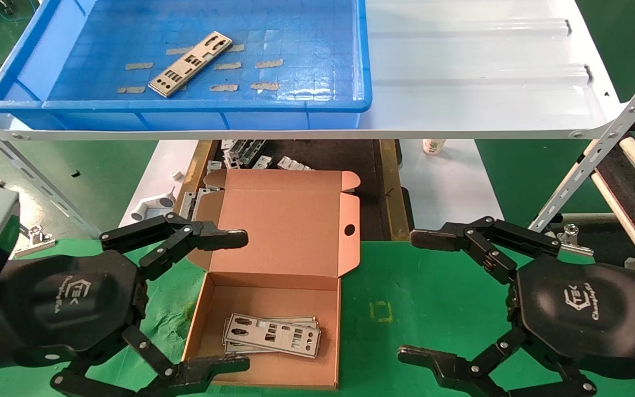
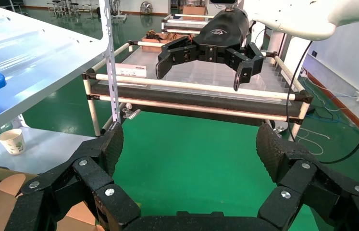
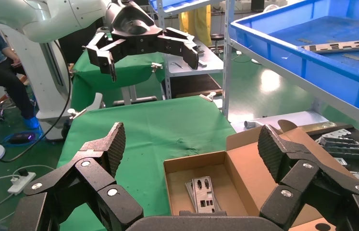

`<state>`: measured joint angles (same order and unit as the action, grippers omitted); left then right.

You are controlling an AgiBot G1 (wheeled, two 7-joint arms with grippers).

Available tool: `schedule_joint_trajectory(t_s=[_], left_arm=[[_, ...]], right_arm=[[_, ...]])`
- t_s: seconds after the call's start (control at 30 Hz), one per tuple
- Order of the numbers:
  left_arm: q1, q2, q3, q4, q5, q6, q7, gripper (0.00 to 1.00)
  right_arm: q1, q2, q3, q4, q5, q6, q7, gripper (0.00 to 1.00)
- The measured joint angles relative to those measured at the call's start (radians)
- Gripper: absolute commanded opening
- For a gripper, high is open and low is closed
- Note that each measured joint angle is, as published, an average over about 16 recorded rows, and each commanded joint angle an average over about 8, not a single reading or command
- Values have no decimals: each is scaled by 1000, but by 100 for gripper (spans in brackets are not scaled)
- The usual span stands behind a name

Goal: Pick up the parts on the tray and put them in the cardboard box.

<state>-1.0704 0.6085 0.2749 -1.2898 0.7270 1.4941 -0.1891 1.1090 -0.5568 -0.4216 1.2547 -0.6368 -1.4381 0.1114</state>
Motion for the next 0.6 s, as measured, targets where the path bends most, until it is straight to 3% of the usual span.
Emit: schedule_joint_trajectory(t_s=[0.6], left_arm=[[-5, 3, 6, 8, 4, 1, 3, 100]], right_arm=[[0, 0, 0, 0, 0, 0, 0, 100]])
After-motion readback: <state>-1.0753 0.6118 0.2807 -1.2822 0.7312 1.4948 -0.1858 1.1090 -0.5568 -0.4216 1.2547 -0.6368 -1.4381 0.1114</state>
